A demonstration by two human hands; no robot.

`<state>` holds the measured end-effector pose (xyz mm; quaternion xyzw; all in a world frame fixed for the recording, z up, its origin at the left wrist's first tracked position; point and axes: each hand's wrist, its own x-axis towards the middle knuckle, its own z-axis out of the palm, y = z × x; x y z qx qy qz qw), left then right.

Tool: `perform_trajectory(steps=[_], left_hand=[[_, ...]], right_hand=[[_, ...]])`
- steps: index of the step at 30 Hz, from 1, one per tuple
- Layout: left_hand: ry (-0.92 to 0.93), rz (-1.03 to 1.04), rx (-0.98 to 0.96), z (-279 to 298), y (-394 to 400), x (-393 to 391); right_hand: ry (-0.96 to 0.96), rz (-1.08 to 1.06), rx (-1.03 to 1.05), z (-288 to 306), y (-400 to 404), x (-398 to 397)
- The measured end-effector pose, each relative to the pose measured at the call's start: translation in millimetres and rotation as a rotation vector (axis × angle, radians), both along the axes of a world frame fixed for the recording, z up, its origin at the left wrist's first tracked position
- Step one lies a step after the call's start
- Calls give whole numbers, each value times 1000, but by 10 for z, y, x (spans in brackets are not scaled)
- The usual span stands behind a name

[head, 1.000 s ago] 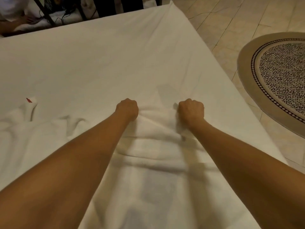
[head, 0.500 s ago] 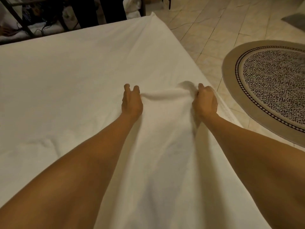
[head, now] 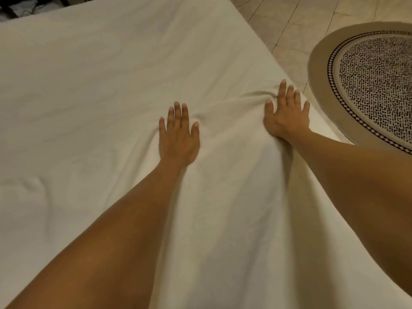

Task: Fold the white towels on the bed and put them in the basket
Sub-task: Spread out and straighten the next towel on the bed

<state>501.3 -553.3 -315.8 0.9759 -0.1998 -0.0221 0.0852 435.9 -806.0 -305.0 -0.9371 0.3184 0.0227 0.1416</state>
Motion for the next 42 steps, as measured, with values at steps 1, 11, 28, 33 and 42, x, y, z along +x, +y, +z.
perform_trajectory(steps=[1, 11, 28, 33, 42], left_hand=[[5, 0, -2, 3, -3, -4], [16, -17, 28, 316, 71, -100], [210, 74, 35, 155, 455, -484], [430, -26, 140, 556, 553, -368], [403, -127, 187, 769, 1379, -1482]], right_hand=[[26, -10, 15, 26, -27, 26], [-233, 132, -184, 178, 614, -151], [64, 152, -33, 172, 567, -188], [56, 184, -8, 213, 817, -675], [129, 236, 45, 468, 1758, -1845]])
